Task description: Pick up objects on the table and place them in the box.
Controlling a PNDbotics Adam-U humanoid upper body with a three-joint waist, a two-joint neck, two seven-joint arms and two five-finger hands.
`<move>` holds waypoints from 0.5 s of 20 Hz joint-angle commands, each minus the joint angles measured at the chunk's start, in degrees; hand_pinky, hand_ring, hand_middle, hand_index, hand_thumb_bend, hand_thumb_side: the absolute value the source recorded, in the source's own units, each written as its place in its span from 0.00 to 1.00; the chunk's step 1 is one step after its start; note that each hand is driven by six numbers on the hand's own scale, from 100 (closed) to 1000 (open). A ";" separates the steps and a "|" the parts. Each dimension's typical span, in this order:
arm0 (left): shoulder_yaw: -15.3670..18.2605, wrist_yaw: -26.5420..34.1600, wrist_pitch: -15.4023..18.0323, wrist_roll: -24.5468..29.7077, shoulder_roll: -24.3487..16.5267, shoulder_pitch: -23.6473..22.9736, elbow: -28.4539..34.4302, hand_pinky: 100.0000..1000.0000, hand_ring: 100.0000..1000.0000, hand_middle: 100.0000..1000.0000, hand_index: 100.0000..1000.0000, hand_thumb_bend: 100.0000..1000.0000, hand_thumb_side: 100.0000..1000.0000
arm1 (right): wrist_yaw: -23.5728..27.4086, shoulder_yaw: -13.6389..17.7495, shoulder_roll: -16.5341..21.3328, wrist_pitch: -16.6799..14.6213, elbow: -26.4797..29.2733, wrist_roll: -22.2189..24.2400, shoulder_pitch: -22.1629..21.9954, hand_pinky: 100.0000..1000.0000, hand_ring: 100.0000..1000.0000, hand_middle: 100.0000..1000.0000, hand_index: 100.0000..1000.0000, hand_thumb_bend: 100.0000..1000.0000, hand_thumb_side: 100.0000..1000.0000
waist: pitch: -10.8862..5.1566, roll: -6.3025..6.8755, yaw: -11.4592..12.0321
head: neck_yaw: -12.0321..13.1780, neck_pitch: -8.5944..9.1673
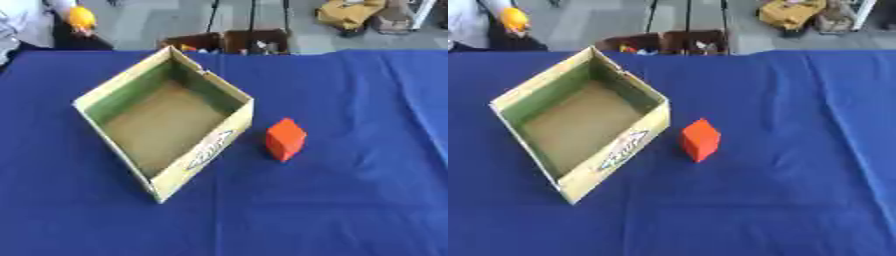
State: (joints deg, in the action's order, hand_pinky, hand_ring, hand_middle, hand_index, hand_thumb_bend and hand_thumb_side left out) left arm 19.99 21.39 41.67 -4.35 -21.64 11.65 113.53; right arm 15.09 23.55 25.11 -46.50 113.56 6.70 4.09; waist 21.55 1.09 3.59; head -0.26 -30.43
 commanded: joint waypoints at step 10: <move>-0.09 -0.08 -0.33 0.37 -1.65 0.40 1.06 0.45 0.70 0.83 0.90 0.00 0.88 | -7.59 -5.53 14.15 5.78 1.03 -1.14 6.79 0.81 0.73 0.69 0.81 0.00 0.89 | -1.60 -1.27 0.41 | -1.62 0.16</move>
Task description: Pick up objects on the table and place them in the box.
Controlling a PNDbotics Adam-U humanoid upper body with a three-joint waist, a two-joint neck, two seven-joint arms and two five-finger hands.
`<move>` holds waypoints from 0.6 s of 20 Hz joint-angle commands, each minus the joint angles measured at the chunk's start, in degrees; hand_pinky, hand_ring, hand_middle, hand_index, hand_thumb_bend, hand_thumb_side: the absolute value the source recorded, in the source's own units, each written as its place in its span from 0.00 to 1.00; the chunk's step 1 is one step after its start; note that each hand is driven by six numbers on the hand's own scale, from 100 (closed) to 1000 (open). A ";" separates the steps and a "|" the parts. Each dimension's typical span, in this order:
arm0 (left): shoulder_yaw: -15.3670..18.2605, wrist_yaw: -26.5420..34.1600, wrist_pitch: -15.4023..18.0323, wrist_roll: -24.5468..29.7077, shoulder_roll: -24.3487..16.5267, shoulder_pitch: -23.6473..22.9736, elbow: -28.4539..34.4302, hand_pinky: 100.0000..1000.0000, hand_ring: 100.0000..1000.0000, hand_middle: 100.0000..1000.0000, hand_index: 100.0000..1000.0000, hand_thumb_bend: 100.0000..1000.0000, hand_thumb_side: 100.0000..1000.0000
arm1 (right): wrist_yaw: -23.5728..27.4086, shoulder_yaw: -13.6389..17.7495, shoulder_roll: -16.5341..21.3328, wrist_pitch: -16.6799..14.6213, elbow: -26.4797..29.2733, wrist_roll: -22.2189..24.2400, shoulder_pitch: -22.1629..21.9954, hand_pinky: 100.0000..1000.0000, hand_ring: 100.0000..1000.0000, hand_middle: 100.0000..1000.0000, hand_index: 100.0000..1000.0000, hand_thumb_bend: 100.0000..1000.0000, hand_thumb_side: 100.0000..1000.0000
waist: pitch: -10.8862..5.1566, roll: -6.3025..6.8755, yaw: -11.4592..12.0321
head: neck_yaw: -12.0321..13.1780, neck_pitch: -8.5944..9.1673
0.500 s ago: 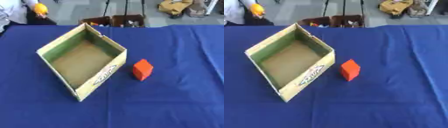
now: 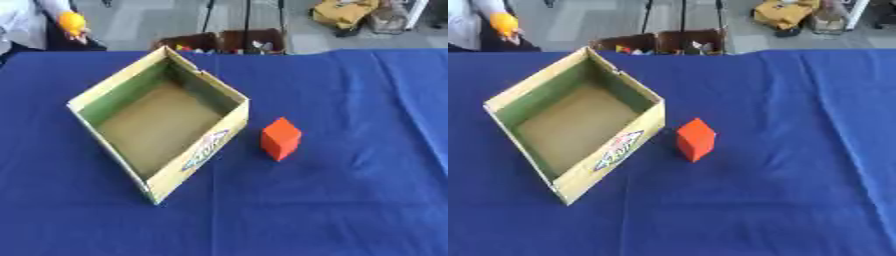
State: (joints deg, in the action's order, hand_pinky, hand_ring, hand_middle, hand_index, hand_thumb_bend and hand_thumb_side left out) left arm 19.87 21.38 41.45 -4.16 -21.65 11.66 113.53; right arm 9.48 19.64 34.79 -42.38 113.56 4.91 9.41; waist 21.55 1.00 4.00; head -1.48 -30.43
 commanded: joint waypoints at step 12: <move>-0.87 0.55 -0.65 1.03 -1.54 0.48 1.06 0.45 0.70 0.83 0.90 0.00 0.88 | -12.23 -7.88 20.34 11.90 -5.62 10.68 14.80 0.80 0.77 0.77 0.85 0.00 0.93 | -2.10 -1.23 1.56 | -3.24 0.21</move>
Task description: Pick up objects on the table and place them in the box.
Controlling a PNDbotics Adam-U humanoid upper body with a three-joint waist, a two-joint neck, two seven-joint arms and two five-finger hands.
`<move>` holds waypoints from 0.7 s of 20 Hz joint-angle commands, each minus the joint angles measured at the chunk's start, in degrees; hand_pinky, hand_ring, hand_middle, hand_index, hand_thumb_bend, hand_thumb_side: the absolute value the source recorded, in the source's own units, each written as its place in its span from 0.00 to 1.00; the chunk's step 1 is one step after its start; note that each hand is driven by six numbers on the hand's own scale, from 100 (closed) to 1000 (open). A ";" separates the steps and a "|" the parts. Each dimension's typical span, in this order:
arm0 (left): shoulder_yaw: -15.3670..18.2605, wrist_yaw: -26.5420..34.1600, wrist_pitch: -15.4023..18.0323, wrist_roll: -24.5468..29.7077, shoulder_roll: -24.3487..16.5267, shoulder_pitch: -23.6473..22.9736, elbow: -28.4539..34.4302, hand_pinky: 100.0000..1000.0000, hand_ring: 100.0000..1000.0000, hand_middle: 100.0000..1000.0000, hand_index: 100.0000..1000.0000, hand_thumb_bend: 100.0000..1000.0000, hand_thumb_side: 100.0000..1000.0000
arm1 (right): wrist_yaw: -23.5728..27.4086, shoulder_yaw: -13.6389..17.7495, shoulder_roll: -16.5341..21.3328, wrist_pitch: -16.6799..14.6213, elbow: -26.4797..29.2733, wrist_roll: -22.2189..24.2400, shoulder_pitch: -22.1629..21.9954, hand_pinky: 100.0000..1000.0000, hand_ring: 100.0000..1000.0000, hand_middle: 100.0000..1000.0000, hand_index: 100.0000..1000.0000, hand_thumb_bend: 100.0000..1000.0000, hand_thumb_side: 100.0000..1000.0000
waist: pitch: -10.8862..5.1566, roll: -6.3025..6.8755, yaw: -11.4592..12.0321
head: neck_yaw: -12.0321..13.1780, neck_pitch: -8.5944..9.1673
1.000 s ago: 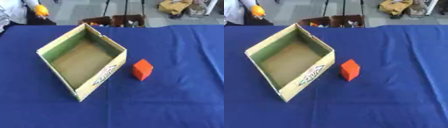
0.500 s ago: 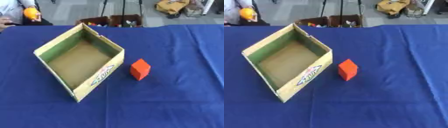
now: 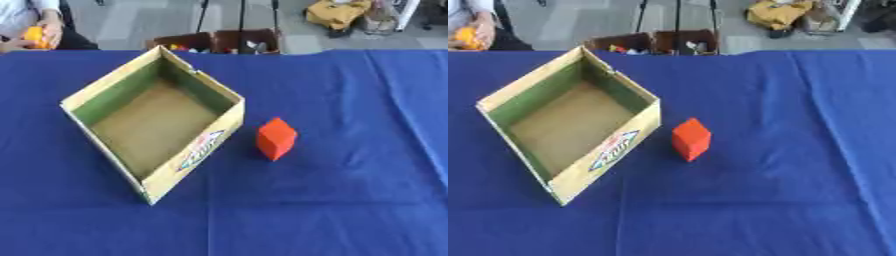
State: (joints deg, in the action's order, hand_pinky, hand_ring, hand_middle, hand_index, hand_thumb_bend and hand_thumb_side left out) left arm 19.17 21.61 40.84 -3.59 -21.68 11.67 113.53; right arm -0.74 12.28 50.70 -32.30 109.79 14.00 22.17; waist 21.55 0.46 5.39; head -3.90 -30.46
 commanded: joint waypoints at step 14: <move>-0.67 1.44 -0.83 1.78 -1.59 1.04 1.06 0.45 0.70 0.83 0.90 0.00 0.88 | -13.42 -9.70 2.07 2.09 -16.91 9.01 18.44 0.82 0.79 0.79 0.87 0.04 0.93 | -2.29 -1.50 2.35 | -4.69 0.31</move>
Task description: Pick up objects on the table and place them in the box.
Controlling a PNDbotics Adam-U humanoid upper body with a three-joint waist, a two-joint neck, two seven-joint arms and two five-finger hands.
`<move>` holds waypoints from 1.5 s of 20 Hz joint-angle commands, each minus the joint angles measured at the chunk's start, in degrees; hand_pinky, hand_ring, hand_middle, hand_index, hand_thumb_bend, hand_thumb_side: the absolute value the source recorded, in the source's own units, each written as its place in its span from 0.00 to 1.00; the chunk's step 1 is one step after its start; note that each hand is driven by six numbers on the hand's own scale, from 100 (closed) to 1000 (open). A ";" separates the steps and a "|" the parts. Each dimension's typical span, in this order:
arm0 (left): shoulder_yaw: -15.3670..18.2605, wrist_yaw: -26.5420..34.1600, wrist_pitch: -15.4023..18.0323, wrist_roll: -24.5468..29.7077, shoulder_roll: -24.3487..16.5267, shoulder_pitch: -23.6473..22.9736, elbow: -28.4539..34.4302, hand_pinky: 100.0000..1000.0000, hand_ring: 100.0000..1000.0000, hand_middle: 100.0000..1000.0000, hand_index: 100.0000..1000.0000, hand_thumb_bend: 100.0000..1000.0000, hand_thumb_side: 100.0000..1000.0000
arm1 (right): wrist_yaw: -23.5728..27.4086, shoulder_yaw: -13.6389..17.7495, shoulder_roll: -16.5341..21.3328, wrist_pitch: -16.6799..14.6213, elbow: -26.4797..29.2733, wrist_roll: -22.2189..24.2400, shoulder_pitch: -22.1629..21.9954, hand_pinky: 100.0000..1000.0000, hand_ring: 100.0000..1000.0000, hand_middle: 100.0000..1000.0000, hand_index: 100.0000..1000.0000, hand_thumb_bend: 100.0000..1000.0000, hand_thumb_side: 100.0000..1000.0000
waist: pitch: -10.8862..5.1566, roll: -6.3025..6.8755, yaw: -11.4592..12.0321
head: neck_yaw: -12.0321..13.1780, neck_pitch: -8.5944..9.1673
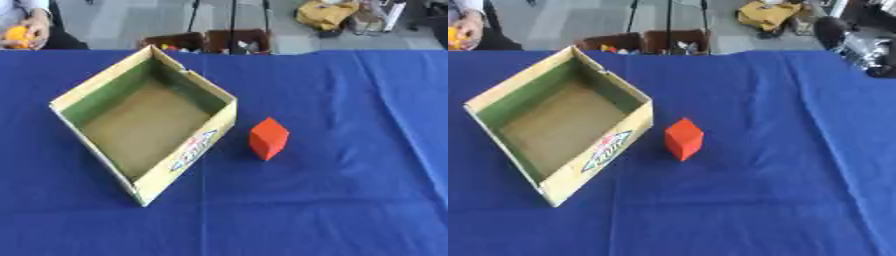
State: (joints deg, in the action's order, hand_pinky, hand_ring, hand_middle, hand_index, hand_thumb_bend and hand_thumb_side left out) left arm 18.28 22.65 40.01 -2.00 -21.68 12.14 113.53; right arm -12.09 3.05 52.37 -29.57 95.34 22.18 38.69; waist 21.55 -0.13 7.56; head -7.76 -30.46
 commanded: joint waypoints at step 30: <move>-0.48 2.06 -0.59 1.36 -1.45 0.80 1.06 0.45 0.70 0.83 0.90 0.00 0.88 | -26.57 -9.94 -15.31 -0.07 -16.92 8.61 13.09 0.76 0.79 0.82 0.95 0.26 0.94 | -3.06 -0.78 2.21 | -4.08 0.66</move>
State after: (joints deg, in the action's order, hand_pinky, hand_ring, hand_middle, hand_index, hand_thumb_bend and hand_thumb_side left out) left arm 17.68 24.44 39.37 -0.71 -21.68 12.53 113.53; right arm -37.51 -6.83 36.50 -29.96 77.06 29.97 50.49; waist 20.84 -0.48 9.80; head -11.57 -30.52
